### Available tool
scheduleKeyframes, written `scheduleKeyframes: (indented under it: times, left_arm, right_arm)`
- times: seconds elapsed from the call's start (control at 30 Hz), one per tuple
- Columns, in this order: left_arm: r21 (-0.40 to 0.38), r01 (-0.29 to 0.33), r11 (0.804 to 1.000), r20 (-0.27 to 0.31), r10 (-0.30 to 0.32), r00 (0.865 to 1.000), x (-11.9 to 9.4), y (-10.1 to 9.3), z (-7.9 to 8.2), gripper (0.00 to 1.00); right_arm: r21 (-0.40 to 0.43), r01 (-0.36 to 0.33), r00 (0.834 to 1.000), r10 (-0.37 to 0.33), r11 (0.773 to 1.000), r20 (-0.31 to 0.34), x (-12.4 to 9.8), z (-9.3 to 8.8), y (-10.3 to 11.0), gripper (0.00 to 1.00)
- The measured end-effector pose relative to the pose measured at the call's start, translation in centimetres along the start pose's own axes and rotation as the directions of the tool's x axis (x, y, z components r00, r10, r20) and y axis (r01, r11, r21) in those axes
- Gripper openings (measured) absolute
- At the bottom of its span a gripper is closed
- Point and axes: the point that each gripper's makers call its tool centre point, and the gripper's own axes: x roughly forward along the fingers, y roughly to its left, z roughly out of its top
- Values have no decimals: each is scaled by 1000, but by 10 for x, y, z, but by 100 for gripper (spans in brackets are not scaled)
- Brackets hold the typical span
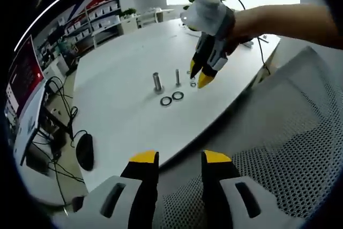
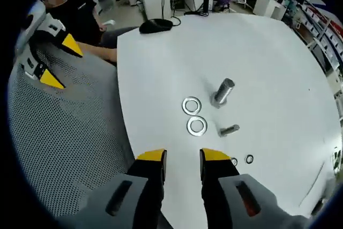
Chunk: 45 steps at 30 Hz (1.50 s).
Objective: Place the washer onto the threaded stud by aligning its center hole with the stud, sliding it down to the base, and recovering from edge contact or off-axis alignment until the washer reaches the visible bottom stop.
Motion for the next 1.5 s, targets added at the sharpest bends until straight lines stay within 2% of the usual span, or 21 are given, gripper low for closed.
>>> scheduleKeyframes:
  times: [0.1,0.2,0.37,0.57,0.67,0.8,0.9,1.03,1.5]
  left_arm:
    - [-3,-11,1000,19,11,1000,-3,1,3,29]
    - [0,-7,1000,11,7,1000,-3,0,2,29]
    - [6,-8,1000,19,8,1000,-2,-1,4,29]
    - [8,-8,1000,19,8,1000,-2,-1,5,29]
    - [13,-5,1000,19,4,1000,-1,-2,5,29]
    - [14,-6,1000,24,6,1000,-1,-2,6,29]
    - [16,-5,1000,24,4,1000,-1,-2,7,28]
    - [19,-3,1000,25,2,1000,-1,-3,7,28]
    - [20,-5,1000,31,5,1000,-1,-2,7,28]
  right_arm:
    - [9,11,1000,-11,1000,-16,10,1,-6,28]
    - [32,4,1000,-3,999,-26,20,5,-5,31]
    - [-4,13,998,-13,1000,-62,38,7,-10,33]
    - [-9,15,996,-15,1000,-93,52,4,-11,35]
    - [-11,14,993,-16,1000,-116,52,1,-12,36]
    - [-26,12,992,-15,1000,-127,52,7,-15,35]
    - [-64,2,984,-13,998,-178,54,8,-16,35]
    - [-63,1,977,-15,998,-213,51,8,-14,35]
    - [-93,-12,971,-10,996,-239,53,6,-12,33]
